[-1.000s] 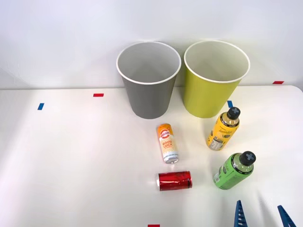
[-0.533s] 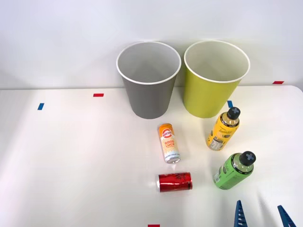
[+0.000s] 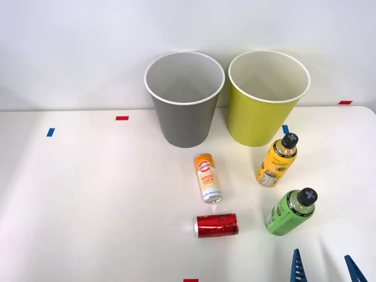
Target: Put cans in the gray bin, plastic bottles in the light green bin
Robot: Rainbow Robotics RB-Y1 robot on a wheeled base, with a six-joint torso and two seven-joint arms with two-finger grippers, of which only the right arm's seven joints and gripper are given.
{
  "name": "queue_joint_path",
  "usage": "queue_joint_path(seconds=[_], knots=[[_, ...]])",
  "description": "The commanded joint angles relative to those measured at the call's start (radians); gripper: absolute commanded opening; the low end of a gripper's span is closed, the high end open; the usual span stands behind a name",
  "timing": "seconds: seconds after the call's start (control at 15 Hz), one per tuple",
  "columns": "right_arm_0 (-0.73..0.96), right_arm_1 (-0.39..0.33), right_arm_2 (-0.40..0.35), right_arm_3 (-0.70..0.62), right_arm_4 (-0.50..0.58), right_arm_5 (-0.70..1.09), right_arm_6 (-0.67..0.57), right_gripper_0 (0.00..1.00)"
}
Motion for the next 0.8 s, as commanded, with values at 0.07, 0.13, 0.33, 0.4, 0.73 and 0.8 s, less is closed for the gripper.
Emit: queue_joint_path(seconds=[0.07, 0.13, 0.33, 0.4, 0.73, 0.8], knots=[[0.000, 0.000, 0.000, 0.000, 0.000, 0.000, 0.000, 1.00], [0.000, 0.000, 0.000, 0.000, 0.000, 0.000, 0.000, 1.00], [-0.020, -0.003, -0.002, 0.043, 0.000, 0.015, 0.001, 1.00], [-0.031, -0.008, 0.000, 0.058, 0.009, 0.003, 0.001, 1.00], [-0.075, -0.101, 0.020, 0.055, 0.011, -0.040, 0.027, 1.00], [-0.100, -0.135, 0.037, 0.055, -0.003, -0.046, 0.032, 1.00]])
